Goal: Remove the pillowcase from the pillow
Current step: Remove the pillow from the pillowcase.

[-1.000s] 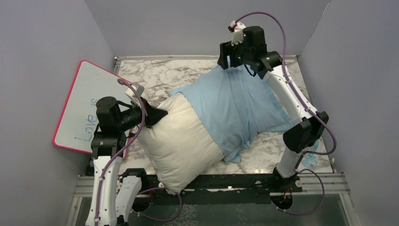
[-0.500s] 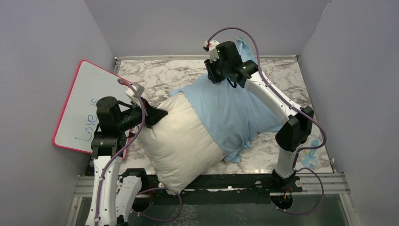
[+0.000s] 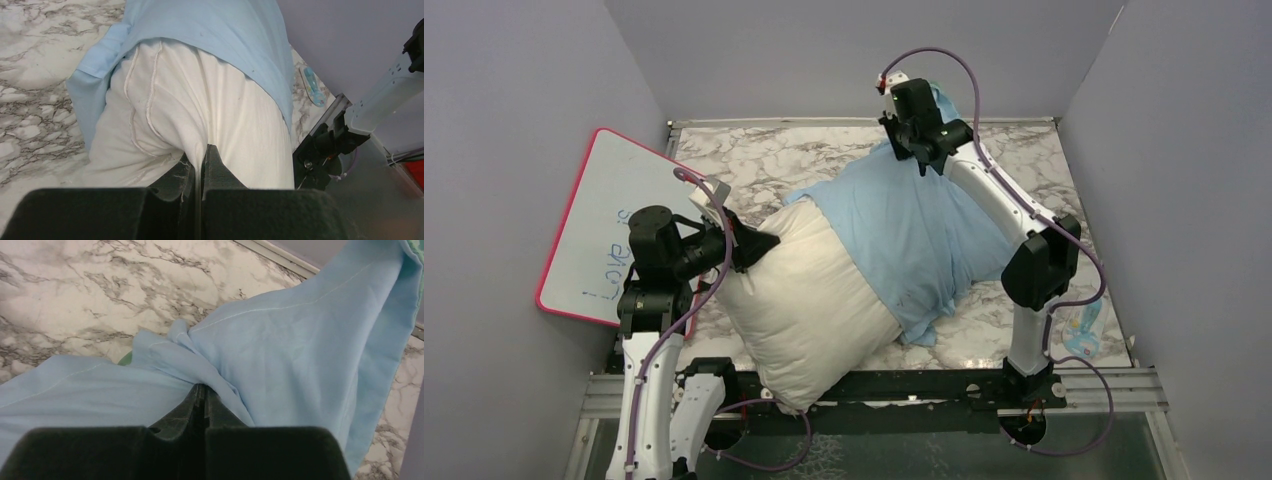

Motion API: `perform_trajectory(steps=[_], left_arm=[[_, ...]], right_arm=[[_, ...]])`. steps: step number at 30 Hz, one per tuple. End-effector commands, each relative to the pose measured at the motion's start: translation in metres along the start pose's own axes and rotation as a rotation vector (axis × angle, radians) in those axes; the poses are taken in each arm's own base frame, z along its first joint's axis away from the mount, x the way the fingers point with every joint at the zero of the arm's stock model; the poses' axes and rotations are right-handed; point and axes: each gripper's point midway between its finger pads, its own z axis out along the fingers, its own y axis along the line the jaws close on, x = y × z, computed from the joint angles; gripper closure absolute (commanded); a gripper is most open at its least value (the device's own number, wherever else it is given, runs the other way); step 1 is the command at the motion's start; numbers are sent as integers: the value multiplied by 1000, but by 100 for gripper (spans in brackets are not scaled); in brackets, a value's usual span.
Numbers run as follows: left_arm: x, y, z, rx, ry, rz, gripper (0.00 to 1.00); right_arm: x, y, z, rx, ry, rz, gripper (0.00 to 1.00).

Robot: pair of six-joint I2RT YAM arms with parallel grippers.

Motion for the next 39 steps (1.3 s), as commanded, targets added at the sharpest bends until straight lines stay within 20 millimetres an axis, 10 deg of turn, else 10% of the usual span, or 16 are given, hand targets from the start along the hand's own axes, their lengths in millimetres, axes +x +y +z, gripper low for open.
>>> perform_trajectory(steps=[1,9,14,19,22,27,36,39], left_arm=[[-13,-24,-9,70,-34,71,100],[-14,-24,-9,74,-32,72,100],[-15,-23,-8,72,-31,70,100],[-15,-24,-8,76,-30,71,100],[-13,-23,-7,74,-27,67,100],[-13,-23,-7,75,-25,65,100],[-12,-26,-10,76,-27,67,100],[-10,-25,-10,72,-24,69,100]], right_arm=[[-19,2,-26,-126,-58,43,89],[-45,49,-69,-449,-108,73,43],[-12,93,-80,-679,12,81,22],[39,92,-53,-579,200,1,19],[61,70,-34,-422,251,-42,32],[46,-13,-15,74,146,-10,96],[29,-122,-4,329,65,250,99],[25,-128,-11,289,52,291,99]])
